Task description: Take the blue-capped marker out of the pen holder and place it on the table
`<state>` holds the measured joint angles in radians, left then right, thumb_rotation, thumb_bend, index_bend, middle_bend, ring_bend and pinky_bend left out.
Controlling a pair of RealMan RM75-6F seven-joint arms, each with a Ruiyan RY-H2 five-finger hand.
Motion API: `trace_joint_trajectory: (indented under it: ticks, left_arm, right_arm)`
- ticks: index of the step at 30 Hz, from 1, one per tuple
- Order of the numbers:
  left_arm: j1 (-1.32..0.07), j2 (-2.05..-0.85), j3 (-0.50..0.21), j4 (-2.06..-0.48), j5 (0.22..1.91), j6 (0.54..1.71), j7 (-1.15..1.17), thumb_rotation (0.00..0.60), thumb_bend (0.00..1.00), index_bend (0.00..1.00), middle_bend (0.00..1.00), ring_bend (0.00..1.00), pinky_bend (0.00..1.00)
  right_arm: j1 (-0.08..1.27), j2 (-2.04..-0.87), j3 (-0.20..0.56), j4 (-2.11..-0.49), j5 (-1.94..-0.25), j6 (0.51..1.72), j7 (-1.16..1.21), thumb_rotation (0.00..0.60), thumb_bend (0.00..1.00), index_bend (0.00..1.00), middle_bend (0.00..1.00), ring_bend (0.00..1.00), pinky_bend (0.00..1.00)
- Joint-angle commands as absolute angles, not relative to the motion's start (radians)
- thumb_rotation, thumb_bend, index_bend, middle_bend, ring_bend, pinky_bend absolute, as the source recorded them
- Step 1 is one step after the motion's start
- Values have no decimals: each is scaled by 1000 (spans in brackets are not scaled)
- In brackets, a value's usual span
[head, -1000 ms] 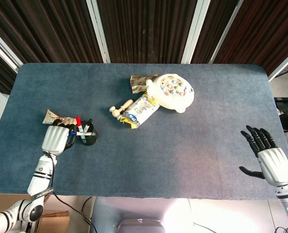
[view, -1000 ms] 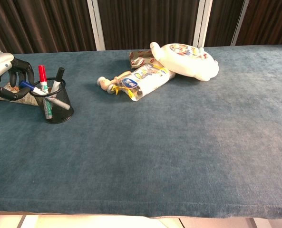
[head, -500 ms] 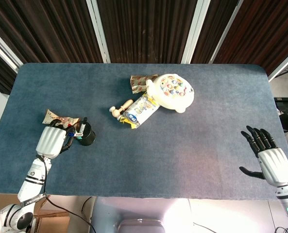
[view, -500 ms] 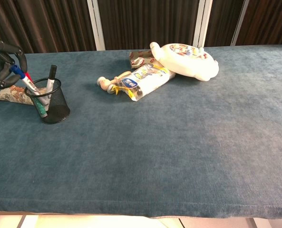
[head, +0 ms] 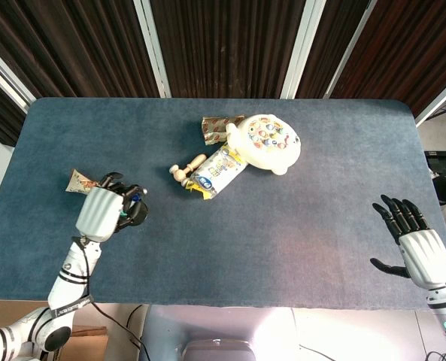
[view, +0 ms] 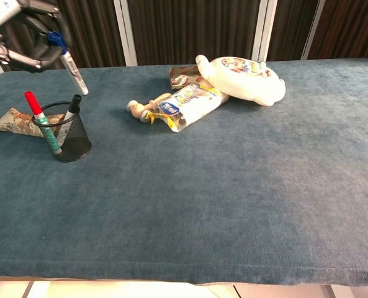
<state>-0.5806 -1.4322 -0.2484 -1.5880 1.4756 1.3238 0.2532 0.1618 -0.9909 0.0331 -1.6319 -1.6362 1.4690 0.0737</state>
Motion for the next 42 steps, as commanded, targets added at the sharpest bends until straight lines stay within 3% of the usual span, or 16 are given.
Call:
trace_joint_trajectory:
  ticks: [1, 11, 19, 21, 26, 31, 35, 42]
  left_arm:
    - [-657, -1543, -273, -1505, 1466, 1281, 333, 600, 634, 711, 767, 603, 296]
    - [-791, -1768, -306, -1233, 1402, 1207, 523, 600, 630, 710, 764, 594, 275]
    - [-823, -1827, -310, -1174, 1340, 1179, 632, 600, 577, 667, 735, 564, 253]
    - [-825, -1829, -315, -1198, 1290, 1146, 671, 600, 513, 575, 674, 512, 228]
    - [-829, -1809, -323, -1294, 1163, 1096, 827, 600, 344, 212, 426, 284, 137]
    - [-809, -1739, -325, -1476, 1043, 1077, 894, 600, 298, 2, 51, 18, 62]
    - [-780, -1652, -320, -1631, 1018, 1108, 893, 600, 284, 0, 3, 0, 44]
    - [-604, -1418, -287, -1801, 1155, 1292, 671, 600, 278, 22, 104, 36, 38]
  right_arm:
    - [158, -989, 32, -1630, -1635, 1474, 77, 600, 93, 0, 0, 0, 0]
    - [145, -990, 28, -1614, -1634, 1488, 95, 600, 92, 0, 0, 0, 0]
    - [139, -995, 26, -1600, -1633, 1494, 109, 600, 92, 0, 0, 0, 0]
    - [140, -998, 27, -1596, -1634, 1493, 112, 600, 92, 0, 0, 0, 0]
    - [138, -1000, 25, -1588, -1639, 1498, 122, 600, 92, 0, 0, 0, 0]
    - [132, -1000, 28, -1581, -1631, 1504, 131, 600, 93, 0, 0, 0, 0]
    - [134, -1004, 26, -1575, -1634, 1500, 137, 600, 92, 0, 0, 0, 0]
    - [132, -1002, 23, -1563, -1624, 1490, 157, 600, 92, 0, 0, 0, 0]
